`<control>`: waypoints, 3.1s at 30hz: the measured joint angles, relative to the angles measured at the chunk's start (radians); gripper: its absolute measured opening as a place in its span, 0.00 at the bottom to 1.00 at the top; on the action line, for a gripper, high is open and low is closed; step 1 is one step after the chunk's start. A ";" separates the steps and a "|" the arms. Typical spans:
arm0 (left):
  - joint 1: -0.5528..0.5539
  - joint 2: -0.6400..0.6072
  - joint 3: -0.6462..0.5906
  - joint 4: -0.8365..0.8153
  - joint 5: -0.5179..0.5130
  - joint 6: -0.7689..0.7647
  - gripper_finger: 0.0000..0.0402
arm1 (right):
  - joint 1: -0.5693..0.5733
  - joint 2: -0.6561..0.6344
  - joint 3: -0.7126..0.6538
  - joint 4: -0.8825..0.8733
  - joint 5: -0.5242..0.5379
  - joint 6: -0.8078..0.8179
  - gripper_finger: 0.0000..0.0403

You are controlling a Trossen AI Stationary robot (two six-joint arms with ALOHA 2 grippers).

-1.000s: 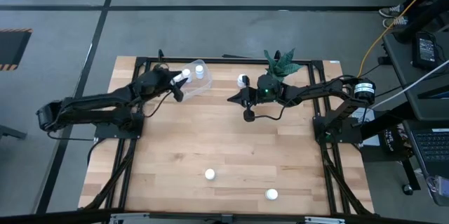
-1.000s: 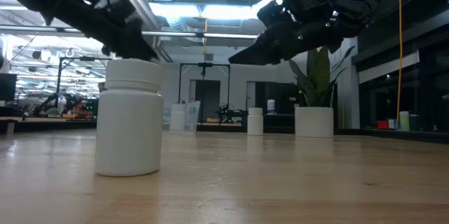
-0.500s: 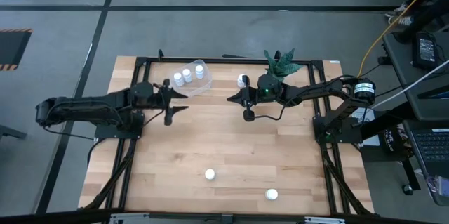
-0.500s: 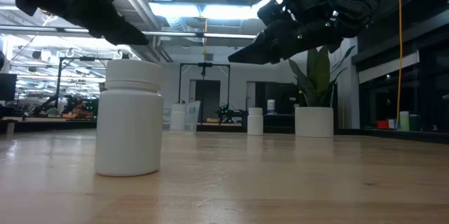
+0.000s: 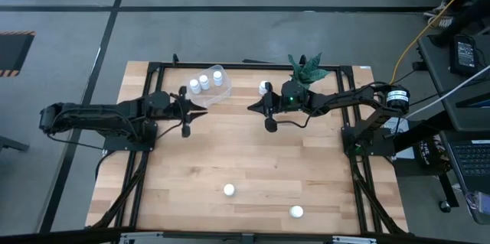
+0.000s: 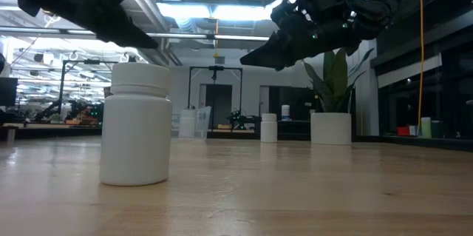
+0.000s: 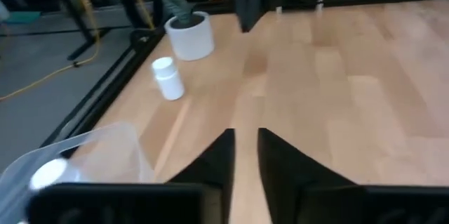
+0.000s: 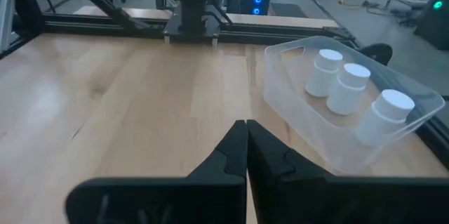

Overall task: Pick and place pill bottles into a basket
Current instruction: Put the white pill bottle into the transparent container

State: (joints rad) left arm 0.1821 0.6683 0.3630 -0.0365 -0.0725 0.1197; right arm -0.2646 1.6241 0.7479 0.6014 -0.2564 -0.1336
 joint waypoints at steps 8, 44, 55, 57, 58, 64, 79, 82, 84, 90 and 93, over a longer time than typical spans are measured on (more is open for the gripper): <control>0.000 0.047 0.000 0.050 0.089 -0.001 0.01 | 0.031 0.000 0.000 0.012 -0.001 0.002 0.01; -0.034 0.220 0.000 0.333 0.234 -0.002 0.00 | 0.606 -0.391 -0.003 -0.749 -0.022 0.034 0.00; -0.122 0.220 0.000 0.347 0.225 -0.063 0.01 | 0.805 -0.545 -0.197 -0.592 0.027 0.237 0.00; -0.135 0.220 0.000 0.364 0.224 -0.084 0.01 | 0.838 -0.563 -0.218 -0.561 0.028 0.278 0.00; -0.141 0.220 0.000 0.372 0.225 -0.093 0.01 | 0.855 -0.568 -0.222 -0.561 0.027 0.300 0.00; -0.177 0.220 0.000 0.378 0.222 -0.107 0.01 | 0.933 -0.571 -0.230 -0.617 0.111 0.351 0.00; -0.202 0.220 0.000 0.377 0.220 -0.143 0.00 | 1.094 -0.553 -0.169 -0.714 0.511 0.534 0.00; -0.202 0.220 0.000 0.377 0.220 -0.142 0.01 | 1.131 -0.506 -0.098 -0.820 0.577 0.614 0.00; -0.202 0.220 0.000 0.377 0.215 -0.139 0.01 | 1.150 -0.461 -0.041 -0.887 0.595 0.669 0.00; -0.202 0.220 0.000 0.370 0.196 -0.133 0.00 | 1.177 -0.304 0.102 -1.023 0.596 0.833 0.00; -0.202 0.220 0.000 0.367 0.196 -0.133 0.01 | 1.192 -0.228 0.198 -1.151 0.595 0.901 0.00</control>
State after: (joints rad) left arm -0.0200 0.8883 0.3626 0.3308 0.1238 -0.0132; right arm 0.9275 1.3960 0.9457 -0.5496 0.3390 0.7679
